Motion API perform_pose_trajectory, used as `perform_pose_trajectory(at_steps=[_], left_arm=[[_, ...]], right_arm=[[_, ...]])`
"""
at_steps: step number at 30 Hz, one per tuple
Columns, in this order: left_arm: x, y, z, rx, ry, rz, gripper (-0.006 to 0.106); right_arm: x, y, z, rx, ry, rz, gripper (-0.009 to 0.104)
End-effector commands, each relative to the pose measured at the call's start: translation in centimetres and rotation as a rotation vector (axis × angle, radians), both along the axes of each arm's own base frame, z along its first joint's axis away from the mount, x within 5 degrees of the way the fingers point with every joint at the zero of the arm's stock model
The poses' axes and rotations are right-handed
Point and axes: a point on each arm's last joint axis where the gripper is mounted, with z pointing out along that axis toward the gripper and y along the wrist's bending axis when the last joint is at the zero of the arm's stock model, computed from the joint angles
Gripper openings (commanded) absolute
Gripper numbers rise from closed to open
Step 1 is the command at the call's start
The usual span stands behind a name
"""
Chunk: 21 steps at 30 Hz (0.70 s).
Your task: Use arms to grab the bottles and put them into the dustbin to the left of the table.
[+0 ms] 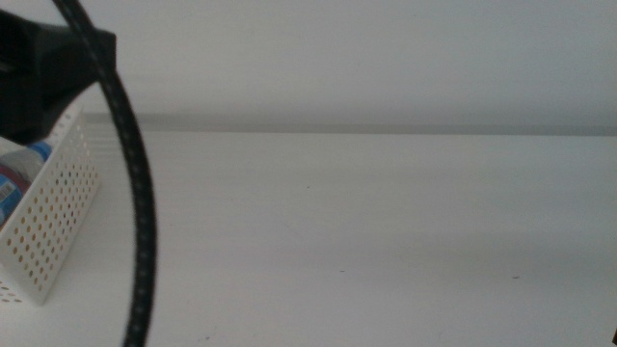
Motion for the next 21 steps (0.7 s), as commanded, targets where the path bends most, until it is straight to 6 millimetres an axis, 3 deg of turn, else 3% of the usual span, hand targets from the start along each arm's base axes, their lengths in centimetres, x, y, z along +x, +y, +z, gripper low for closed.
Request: perform_pose_trajectory(at_steps=[1, 7, 10, 14, 21], left_arm=[[0.1, -0.1, -0.5, -0.005, -0.008, -0.005, 0.094], [-0.1, 1.5, -4.8, -0.051, -0.039, 0.099, 0.094], [-1.0, 2.9, -8.1, -0.044, -0.017, 0.188, 0.094], [-3.1, 4.4, -12.1, -0.035, 0.01, 0.288, 0.094], [-5.7, 5.6, -16.7, -0.062, -0.105, 0.419, 0.094]], right_arm=[[0.0, 0.0, 0.1, 0.001, -0.019, 0.0, 0.091], [0.7, 0.4, -0.5, 0.095, -0.129, -0.013, 0.091], [1.6, 0.7, -2.7, 0.124, -0.154, -0.063, 0.091], [2.7, 0.0, -6.4, 0.078, -0.054, -0.216, 0.091], [3.2, -2.6, -8.9, 0.117, -0.097, -0.564, 0.091]])
